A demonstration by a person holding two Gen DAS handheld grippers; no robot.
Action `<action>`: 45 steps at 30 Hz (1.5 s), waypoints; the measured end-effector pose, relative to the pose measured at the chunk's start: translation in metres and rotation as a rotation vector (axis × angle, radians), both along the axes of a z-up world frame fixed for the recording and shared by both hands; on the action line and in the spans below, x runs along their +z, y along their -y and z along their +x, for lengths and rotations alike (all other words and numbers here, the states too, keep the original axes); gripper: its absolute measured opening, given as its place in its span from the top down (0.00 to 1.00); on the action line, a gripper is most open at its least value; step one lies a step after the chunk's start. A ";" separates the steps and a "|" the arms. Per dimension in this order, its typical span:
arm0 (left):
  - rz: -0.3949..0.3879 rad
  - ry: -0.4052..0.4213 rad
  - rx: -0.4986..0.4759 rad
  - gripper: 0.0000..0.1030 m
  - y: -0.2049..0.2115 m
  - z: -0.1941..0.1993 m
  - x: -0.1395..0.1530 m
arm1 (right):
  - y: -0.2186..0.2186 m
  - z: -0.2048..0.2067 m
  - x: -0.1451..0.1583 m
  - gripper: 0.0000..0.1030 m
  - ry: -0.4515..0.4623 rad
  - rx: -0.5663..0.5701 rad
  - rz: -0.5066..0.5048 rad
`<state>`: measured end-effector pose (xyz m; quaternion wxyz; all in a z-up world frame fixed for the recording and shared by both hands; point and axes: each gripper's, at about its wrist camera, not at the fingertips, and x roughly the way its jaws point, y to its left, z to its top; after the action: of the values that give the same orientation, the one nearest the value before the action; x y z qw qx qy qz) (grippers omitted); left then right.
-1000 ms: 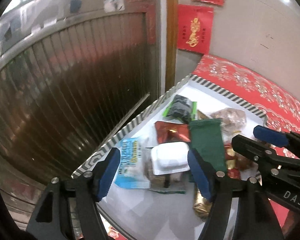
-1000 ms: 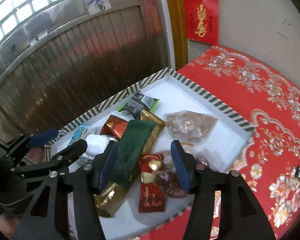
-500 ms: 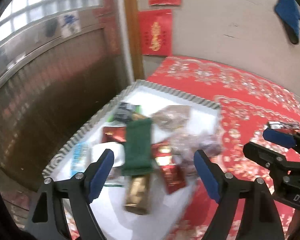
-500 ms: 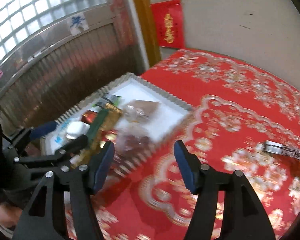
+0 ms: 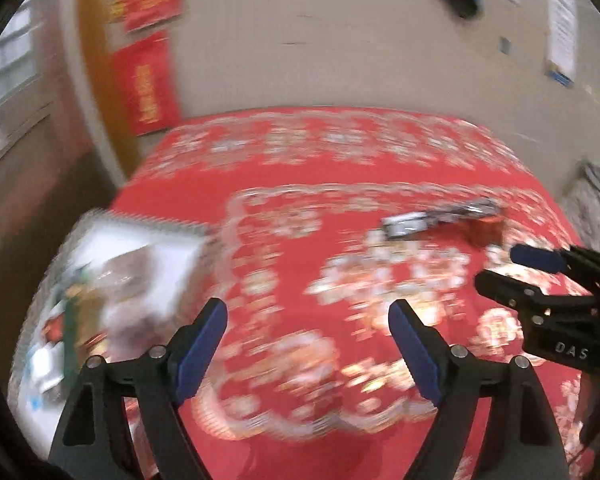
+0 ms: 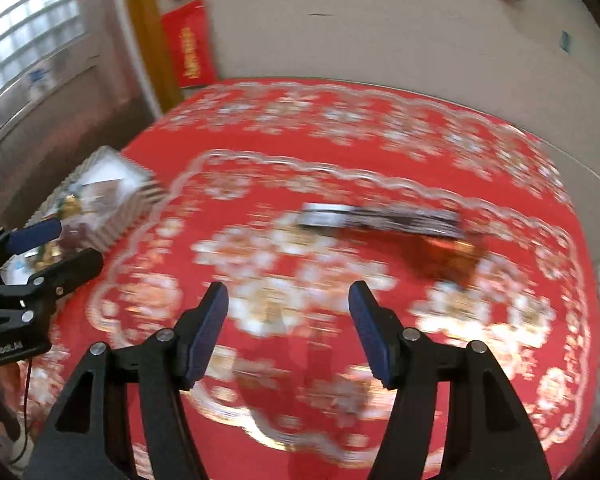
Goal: Organize snacks
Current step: 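Move both open tools back to the chocolate bar and red candy, then grasp the dark chocolate bar with left tool while right grasps red square candy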
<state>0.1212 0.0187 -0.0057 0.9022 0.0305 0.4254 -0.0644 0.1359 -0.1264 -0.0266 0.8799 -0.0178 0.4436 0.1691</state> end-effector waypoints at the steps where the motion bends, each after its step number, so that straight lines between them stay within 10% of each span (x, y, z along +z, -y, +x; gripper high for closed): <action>1: -0.009 -0.012 -0.044 0.18 0.013 0.008 -0.002 | 0.011 0.002 -0.001 0.40 -0.004 -0.015 -0.003; 21: 0.142 -0.082 -0.581 0.18 0.135 0.115 -0.052 | 0.136 0.032 -0.028 0.40 -0.060 -0.188 0.015; 45: 0.191 -0.090 -0.599 0.32 0.152 0.128 -0.072 | 0.133 0.043 -0.033 0.40 -0.062 -0.177 0.011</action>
<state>0.2490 -0.1337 -0.0781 0.8165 0.2362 0.4410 -0.2884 0.1784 -0.2596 -0.0592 0.8774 0.0318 0.4696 0.0935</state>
